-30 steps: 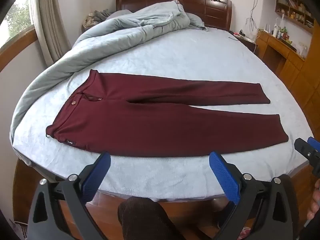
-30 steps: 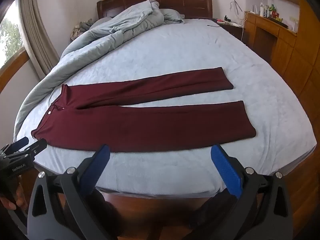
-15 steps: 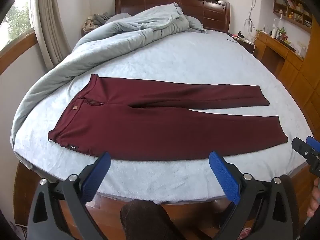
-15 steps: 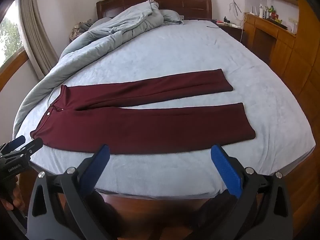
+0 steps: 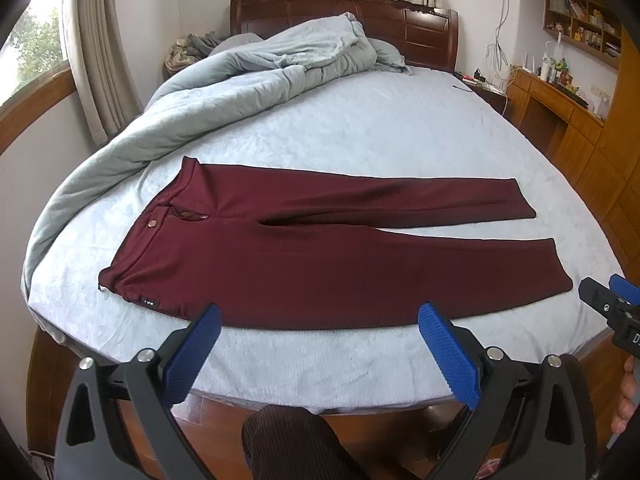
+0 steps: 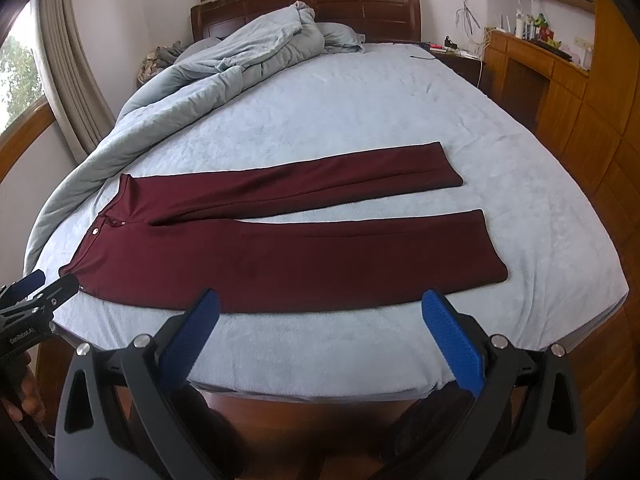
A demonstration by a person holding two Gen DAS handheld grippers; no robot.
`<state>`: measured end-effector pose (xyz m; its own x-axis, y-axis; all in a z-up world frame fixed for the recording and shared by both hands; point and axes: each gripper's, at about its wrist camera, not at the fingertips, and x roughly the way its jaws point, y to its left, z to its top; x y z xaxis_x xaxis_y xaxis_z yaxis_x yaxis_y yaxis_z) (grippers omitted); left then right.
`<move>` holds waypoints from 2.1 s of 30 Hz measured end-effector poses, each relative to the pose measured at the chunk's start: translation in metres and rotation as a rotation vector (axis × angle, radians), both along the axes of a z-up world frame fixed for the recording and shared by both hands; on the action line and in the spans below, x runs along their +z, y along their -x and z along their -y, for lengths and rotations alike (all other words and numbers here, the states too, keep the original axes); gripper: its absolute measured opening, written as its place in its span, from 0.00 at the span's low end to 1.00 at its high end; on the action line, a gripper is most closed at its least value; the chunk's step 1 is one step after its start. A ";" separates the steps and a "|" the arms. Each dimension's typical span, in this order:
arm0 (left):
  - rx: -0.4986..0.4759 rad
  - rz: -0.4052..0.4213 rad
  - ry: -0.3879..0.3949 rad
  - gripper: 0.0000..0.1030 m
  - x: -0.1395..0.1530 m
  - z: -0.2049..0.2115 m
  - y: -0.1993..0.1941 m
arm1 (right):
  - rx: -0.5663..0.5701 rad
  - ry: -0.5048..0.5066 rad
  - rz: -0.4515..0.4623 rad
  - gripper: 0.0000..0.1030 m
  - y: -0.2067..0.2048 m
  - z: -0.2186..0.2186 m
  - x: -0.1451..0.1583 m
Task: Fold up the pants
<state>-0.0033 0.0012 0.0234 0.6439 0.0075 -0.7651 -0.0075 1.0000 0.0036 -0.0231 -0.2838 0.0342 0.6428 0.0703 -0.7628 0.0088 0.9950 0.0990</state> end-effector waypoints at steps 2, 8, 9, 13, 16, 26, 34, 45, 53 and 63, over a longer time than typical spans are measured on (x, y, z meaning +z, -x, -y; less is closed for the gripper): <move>0.001 0.002 -0.001 0.96 0.000 0.000 0.000 | 0.000 0.001 -0.001 0.98 0.000 0.000 0.000; -0.001 0.001 -0.003 0.96 0.001 -0.001 0.000 | -0.002 0.001 -0.004 0.98 -0.001 0.000 0.001; -0.002 0.002 -0.004 0.96 0.001 -0.002 0.000 | -0.003 0.000 -0.005 0.98 -0.002 -0.001 0.001; -0.002 0.004 -0.004 0.96 0.002 -0.002 0.000 | -0.003 -0.001 -0.003 0.98 -0.002 -0.001 0.001; -0.003 0.006 -0.005 0.96 0.003 -0.002 0.000 | -0.002 -0.003 -0.002 0.98 -0.002 0.000 0.001; -0.003 0.008 -0.007 0.96 0.003 -0.003 -0.001 | -0.004 -0.008 -0.004 0.98 -0.002 0.002 0.000; -0.002 0.008 -0.007 0.96 0.003 -0.003 -0.001 | -0.002 -0.008 -0.005 0.98 -0.002 0.003 -0.001; -0.002 0.005 -0.009 0.96 0.003 -0.003 -0.001 | -0.006 -0.009 -0.007 0.98 -0.004 0.003 -0.003; -0.003 0.004 -0.011 0.96 0.001 -0.003 -0.002 | -0.006 -0.010 -0.009 0.98 -0.004 0.002 -0.004; -0.004 0.003 -0.014 0.96 0.001 -0.003 -0.003 | -0.008 -0.014 -0.014 0.98 -0.005 0.003 -0.009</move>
